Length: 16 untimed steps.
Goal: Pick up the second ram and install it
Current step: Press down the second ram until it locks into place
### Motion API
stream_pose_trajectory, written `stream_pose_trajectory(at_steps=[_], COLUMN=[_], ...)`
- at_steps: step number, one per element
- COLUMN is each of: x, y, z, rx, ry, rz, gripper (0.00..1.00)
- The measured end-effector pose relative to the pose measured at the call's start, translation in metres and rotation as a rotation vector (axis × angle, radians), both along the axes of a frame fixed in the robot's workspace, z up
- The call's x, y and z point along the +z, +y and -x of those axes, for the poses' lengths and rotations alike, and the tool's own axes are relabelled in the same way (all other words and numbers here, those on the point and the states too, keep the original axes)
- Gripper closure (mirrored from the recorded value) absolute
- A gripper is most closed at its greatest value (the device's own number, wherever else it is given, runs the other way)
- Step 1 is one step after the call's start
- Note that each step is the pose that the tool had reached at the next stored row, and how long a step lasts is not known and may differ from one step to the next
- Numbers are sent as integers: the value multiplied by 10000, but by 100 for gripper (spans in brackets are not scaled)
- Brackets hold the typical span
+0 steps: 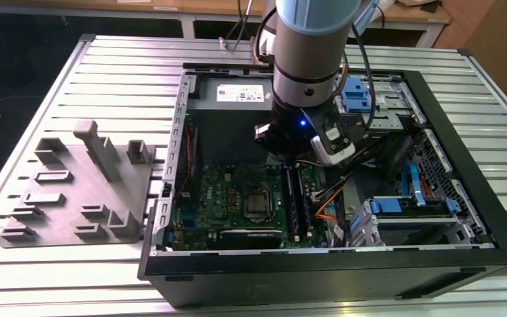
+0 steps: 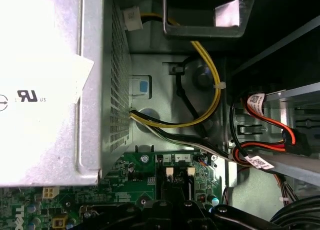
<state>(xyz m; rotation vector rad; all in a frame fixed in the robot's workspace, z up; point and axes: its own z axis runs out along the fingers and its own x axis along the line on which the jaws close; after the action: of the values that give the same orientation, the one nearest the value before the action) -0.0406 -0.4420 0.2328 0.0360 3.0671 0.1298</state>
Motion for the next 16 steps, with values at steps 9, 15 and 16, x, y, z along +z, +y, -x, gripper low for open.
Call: stream_pose_trajectory(at_steps=[9, 15, 16], x=[-1, -2, -1], y=[-81, -164, -185], z=[0, 0, 0], rx=[-1, -1, -1], ry=[-1, -2, -1], rz=[-3, -4, -2], gripper=[93, 93, 93])
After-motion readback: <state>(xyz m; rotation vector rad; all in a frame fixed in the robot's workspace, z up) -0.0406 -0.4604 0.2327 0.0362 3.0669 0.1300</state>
